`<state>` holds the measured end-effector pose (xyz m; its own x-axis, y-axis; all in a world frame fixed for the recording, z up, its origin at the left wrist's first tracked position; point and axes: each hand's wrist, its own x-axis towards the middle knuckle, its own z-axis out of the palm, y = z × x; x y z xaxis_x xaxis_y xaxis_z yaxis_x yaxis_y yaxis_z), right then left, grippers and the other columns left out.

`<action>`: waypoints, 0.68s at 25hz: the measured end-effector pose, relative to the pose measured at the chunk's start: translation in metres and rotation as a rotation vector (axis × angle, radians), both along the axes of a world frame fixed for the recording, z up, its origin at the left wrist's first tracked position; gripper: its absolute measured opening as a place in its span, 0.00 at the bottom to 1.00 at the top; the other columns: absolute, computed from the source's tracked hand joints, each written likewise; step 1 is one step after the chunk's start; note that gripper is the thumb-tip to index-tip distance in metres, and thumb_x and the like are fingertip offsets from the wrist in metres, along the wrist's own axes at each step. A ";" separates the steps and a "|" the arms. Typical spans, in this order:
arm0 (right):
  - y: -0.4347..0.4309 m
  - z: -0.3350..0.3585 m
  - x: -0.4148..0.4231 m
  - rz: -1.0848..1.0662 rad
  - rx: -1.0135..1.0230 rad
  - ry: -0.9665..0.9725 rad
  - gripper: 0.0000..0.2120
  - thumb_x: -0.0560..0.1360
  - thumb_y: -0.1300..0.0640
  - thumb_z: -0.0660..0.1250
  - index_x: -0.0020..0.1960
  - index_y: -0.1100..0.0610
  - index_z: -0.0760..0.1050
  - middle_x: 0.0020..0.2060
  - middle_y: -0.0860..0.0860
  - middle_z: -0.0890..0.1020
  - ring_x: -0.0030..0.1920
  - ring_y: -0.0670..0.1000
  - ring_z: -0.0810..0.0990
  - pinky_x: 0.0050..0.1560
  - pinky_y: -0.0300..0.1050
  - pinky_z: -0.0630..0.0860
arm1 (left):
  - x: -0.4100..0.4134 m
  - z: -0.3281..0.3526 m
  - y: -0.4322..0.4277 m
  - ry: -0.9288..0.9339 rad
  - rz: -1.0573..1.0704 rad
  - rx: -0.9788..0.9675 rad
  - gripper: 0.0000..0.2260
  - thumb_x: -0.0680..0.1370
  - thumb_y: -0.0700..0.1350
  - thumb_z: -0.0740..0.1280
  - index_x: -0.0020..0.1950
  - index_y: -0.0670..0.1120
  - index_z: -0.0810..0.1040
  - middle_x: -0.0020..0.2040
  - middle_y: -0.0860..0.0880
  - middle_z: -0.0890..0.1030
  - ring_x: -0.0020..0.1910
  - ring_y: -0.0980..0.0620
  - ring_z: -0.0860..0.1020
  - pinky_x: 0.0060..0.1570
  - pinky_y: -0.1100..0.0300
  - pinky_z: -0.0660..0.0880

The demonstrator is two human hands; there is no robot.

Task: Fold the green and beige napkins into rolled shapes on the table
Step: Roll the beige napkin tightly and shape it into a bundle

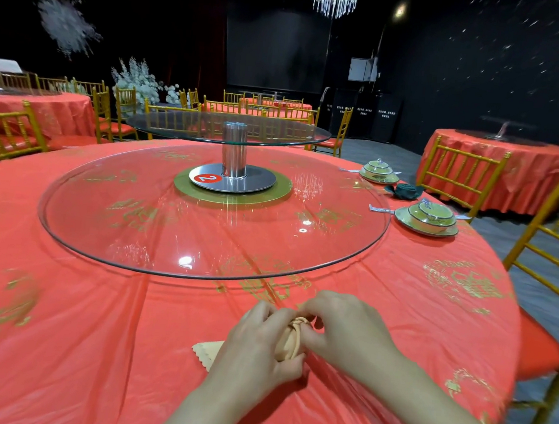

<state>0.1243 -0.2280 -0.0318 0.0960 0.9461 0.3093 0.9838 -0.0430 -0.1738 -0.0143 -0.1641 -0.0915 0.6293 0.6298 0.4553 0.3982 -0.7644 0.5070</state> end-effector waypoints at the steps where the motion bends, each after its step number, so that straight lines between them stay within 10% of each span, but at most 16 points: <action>1: 0.001 0.003 -0.002 -0.025 -0.024 -0.019 0.13 0.72 0.49 0.61 0.54 0.48 0.78 0.50 0.48 0.80 0.54 0.52 0.77 0.48 0.45 0.72 | 0.000 0.000 0.000 0.004 -0.003 0.004 0.23 0.65 0.61 0.63 0.58 0.57 0.73 0.48 0.57 0.69 0.48 0.58 0.69 0.47 0.71 0.63; 17: 0.002 0.005 0.006 0.055 -0.129 0.106 0.10 0.68 0.52 0.64 0.45 0.53 0.80 0.41 0.52 0.82 0.46 0.55 0.79 0.45 0.49 0.76 | 0.002 -0.003 0.003 0.001 0.036 0.038 0.25 0.63 0.62 0.61 0.55 0.51 0.74 0.48 0.55 0.71 0.49 0.55 0.71 0.47 0.62 0.68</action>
<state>0.1300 -0.2257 -0.0264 0.0683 0.9821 0.1755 0.9617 -0.0181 -0.2733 -0.0121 -0.1615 -0.0950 0.6075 0.6341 0.4785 0.4260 -0.7684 0.4775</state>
